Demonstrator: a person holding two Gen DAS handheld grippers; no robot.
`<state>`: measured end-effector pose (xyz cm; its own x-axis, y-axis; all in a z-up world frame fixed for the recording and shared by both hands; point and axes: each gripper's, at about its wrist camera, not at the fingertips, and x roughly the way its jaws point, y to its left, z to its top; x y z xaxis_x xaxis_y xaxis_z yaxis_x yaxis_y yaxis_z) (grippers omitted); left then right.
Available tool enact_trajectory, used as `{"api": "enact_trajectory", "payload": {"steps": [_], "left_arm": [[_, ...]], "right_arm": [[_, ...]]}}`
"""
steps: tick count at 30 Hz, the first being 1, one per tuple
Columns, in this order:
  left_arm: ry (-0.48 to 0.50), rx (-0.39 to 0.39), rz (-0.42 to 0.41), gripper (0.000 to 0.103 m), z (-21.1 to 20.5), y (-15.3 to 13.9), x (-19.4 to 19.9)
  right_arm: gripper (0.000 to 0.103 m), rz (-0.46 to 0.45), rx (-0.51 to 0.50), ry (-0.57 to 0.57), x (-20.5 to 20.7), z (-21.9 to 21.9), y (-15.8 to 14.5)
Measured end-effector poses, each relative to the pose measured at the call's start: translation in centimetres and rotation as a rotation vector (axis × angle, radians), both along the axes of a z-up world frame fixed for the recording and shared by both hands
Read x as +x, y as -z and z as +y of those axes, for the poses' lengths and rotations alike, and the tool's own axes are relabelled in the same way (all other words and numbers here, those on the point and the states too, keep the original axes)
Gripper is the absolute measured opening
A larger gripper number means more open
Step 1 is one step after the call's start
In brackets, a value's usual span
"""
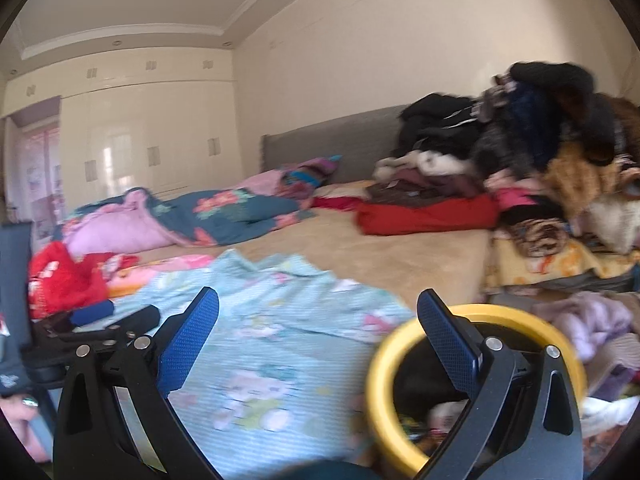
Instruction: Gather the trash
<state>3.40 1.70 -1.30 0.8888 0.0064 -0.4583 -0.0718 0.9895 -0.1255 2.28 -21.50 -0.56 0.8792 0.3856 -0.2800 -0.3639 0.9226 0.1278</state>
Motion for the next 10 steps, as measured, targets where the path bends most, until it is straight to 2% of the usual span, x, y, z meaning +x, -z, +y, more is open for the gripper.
{"api": "enact_trajectory", "payload": {"steps": [2,6,8,10], "left_arm": [[-0.089,-0.019,0.031,0.092,3.5,0.6,0.2],[-0.368,-0.017,0.1,0.092,12.7,2.1,0.1],[-0.537,-0.028,0.15,0.092,18.4,3.4,-0.5],[-0.646,-0.013,0.18,0.092,22.2,4.3,-1.0]], "right_arm": [[0.097,0.044,-0.004,-0.101,1.0,3.2,0.1],[0.097,0.163,-0.06,-0.354,2.7,12.5,1.5],[0.097,0.257,-0.153,-0.502,3.1,19.5,3.6],[0.097,0.369,-0.229,-0.637,3.0,25.7,6.3]]}}
